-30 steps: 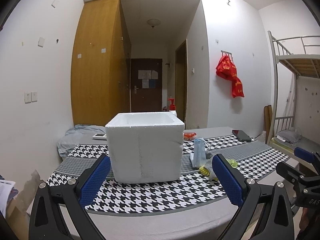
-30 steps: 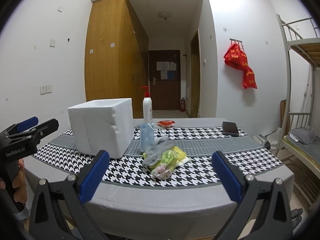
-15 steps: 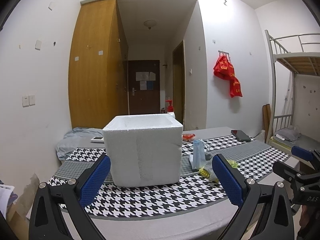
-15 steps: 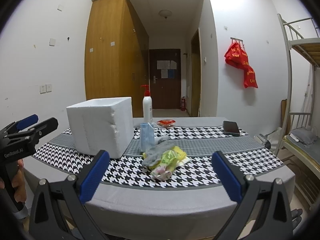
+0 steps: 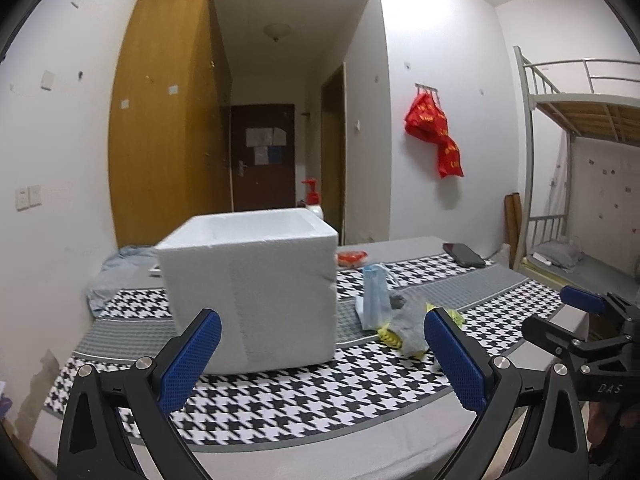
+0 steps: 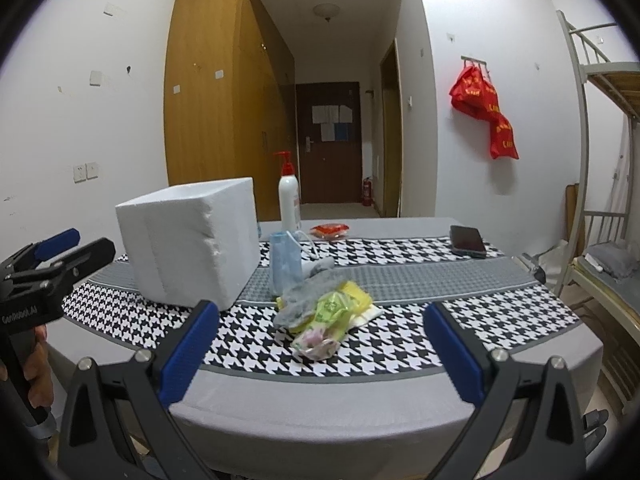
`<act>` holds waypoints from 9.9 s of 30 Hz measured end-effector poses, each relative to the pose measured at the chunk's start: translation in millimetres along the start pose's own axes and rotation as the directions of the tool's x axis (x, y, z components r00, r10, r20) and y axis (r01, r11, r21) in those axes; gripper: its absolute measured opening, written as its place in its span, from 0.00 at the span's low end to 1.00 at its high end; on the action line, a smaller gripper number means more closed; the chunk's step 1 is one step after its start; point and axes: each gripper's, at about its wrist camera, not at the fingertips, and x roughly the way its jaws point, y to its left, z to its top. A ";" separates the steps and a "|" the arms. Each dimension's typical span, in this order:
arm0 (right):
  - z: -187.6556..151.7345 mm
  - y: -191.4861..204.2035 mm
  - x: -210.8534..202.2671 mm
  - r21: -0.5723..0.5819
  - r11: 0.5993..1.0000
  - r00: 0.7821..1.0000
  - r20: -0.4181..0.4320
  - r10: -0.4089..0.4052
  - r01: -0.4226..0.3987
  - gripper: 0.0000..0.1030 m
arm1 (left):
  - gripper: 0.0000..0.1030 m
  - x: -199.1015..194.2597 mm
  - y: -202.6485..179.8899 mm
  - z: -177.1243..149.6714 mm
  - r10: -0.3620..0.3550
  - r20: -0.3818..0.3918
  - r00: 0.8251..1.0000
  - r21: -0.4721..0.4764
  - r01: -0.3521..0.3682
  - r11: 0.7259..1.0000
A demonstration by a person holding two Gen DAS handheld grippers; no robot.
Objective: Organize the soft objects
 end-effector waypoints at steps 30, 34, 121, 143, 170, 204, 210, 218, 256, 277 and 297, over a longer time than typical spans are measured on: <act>-10.7 -41.3 64.7 0.041 0.997 0.989 -0.139 -0.054 0.060 1.00 | 0.99 85.9 -33.3 -3.6 -0.189 -0.200 0.961 0.046 0.202 0.978; -11.4 -45.2 67.9 0.047 0.997 0.988 -0.147 -0.055 0.062 1.00 | 0.99 93.1 -35.4 -4.3 -0.213 -0.226 0.951 0.038 0.227 0.973; -32.1 -62.6 112.2 0.098 0.995 0.968 -0.250 0.025 -0.001 1.00 | 0.21 163.0 -54.7 -24.0 -0.328 -0.453 0.829 -0.024 0.356 0.934; -28.5 -25.1 119.7 0.063 0.994 0.959 -0.265 0.100 -0.086 1.00 | 0.20 153.4 -37.0 -22.8 -0.313 -0.428 0.848 -0.023 0.335 0.942; -36.3 -18.2 134.4 0.085 0.986 0.928 -0.332 0.166 -0.146 0.49 | 0.20 152.4 -35.5 -23.2 -0.314 -0.425 0.849 -0.014 0.341 0.940; -14.5 -55.0 112.2 0.106 0.990 0.961 -0.251 0.115 -0.091 0.40 | 0.14 154.3 -70.7 25.7 -0.315 -0.331 0.889 0.064 0.355 0.933; -9.0 -61.6 110.6 0.106 0.991 0.964 -0.244 0.108 -0.085 0.40 | 0.14 156.2 -75.8 33.9 -0.318 -0.314 0.895 0.066 0.355 0.933; -3.1 -67.8 106.7 0.098 0.992 0.968 -0.230 0.099 -0.078 0.40 | 0.11 152.9 -80.2 45.6 -0.334 -0.290 0.897 0.071 0.368 0.927; 6.1 -60.1 84.4 0.072 0.993 0.976 -0.190 0.107 -0.094 0.40 | 0.10 122.7 -61.7 43.9 -0.291 -0.298 0.909 0.085 0.329 0.941; -7.9 -59.0 85.3 0.084 0.993 0.970 -0.220 0.104 -0.088 0.40 | 0.76 108.8 -61.7 -10.8 -0.292 -0.405 0.867 0.072 0.349 0.934; -20.9 -61.8 59.9 0.093 0.993 0.974 -0.211 0.085 -0.066 0.40 | 0.44 134.6 -87.6 -47.8 -0.223 -0.510 0.831 0.123 0.327 0.937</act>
